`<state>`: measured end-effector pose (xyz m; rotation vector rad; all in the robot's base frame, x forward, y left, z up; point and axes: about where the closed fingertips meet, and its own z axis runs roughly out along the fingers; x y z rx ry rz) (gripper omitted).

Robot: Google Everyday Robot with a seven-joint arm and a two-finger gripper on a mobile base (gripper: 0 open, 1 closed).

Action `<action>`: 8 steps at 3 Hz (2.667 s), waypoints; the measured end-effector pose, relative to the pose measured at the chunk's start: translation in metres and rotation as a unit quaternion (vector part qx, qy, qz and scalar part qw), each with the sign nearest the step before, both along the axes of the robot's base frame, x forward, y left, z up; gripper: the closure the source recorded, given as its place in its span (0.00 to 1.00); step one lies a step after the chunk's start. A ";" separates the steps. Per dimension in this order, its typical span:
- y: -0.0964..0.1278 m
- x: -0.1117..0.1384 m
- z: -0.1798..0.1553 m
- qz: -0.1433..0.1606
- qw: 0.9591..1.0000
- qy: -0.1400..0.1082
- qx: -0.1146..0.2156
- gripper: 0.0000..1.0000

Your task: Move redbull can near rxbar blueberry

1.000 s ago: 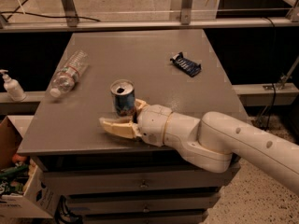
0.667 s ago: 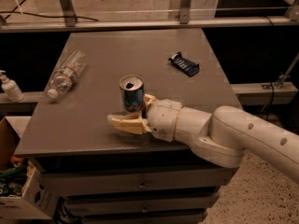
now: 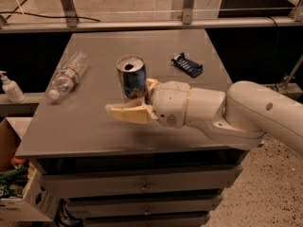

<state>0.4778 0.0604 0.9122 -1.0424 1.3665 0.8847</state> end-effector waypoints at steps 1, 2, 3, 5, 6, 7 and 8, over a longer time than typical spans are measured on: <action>-0.012 -0.003 -0.004 -0.001 1.000 0.011 -0.027 1.00; -0.045 -0.003 -0.022 -0.029 0.998 0.035 -0.049 1.00; -0.045 -0.004 -0.022 -0.030 0.998 0.034 -0.051 1.00; -0.099 0.038 -0.020 -0.103 0.989 0.017 -0.107 1.00; -0.145 0.064 -0.022 -0.151 0.978 0.013 -0.141 1.00; -0.192 0.083 -0.025 -0.197 0.967 0.010 -0.163 1.00; -0.221 0.092 -0.026 -0.230 0.956 0.005 -0.183 1.00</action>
Offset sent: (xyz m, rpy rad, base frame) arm -0.0035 -0.0891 -0.0466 -0.1437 0.1313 -0.1299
